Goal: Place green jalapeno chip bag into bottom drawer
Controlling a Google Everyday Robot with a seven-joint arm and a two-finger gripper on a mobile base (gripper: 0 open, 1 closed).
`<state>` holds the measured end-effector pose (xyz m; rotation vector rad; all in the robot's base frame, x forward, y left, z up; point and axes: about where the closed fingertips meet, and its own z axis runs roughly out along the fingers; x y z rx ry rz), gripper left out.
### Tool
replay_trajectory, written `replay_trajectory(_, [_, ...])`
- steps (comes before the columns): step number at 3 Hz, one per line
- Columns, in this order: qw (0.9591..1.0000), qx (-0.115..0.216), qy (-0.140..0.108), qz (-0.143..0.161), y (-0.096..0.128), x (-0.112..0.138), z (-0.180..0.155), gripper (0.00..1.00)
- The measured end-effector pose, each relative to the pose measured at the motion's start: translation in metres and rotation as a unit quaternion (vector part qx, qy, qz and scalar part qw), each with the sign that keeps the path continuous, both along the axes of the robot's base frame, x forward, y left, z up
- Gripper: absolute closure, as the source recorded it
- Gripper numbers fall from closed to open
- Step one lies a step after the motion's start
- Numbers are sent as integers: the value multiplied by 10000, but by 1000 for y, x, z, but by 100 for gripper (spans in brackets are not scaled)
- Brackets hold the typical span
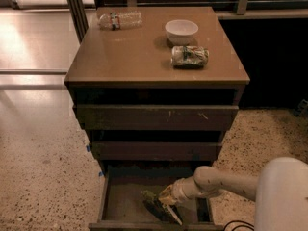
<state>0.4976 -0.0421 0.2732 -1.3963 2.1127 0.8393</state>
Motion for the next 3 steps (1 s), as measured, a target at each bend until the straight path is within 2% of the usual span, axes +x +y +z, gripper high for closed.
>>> replay_trajectory(1, [9991, -200, 337, -180, -2, -11, -49, 100])
replay_trajectory(2, [9989, -204, 371, -179, -2, -13, -53, 100])
replay_trajectory(3, [9989, -204, 371, -179, -2, -13, -53, 81])
